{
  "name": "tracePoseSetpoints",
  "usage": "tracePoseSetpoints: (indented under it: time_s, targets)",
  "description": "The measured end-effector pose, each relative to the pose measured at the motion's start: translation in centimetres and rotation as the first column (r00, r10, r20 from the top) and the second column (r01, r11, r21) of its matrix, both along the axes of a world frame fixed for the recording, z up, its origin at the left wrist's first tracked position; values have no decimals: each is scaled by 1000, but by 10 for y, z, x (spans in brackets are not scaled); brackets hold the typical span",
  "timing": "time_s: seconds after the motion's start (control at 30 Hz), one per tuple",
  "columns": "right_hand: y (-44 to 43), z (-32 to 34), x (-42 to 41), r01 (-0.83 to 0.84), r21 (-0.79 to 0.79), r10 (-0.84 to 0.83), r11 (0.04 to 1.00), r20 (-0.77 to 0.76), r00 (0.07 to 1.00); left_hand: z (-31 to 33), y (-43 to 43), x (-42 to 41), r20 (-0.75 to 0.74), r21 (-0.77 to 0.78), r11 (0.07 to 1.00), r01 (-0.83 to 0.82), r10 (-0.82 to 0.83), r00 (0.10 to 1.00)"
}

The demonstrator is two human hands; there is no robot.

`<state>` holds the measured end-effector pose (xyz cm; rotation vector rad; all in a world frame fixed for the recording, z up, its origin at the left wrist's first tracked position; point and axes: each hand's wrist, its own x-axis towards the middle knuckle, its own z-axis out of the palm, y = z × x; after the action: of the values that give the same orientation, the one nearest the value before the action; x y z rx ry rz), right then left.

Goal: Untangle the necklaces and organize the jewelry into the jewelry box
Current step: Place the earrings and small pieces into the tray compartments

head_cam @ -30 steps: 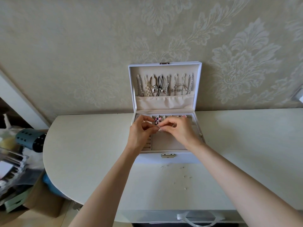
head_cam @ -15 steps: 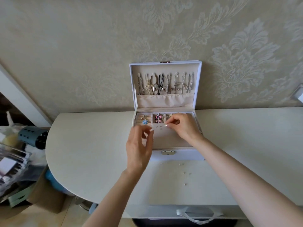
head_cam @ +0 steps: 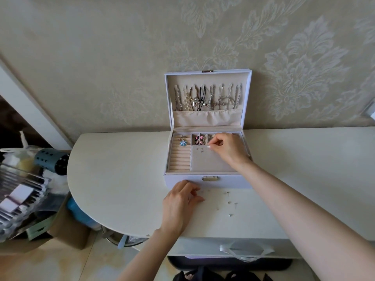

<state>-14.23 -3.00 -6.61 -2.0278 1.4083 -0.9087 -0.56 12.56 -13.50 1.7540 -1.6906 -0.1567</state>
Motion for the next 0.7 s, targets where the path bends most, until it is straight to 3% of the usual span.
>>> tracePoseSetpoints:
  time_s: [0.27,0.6,0.7]
  targets:
    - [11,13,3,-26,-12,24,1000,-155,988,8,-1,-13,-99,118,989,-87,99,990]
    - [10,9,4,-16,-19,14,1000,-114,993,7,2,-14,-171,163,980,-115,143,975]
    - [11,8,5,-10,-38,5,999,-122,992,10,0,-15,-130,182,976,-123,148,980]
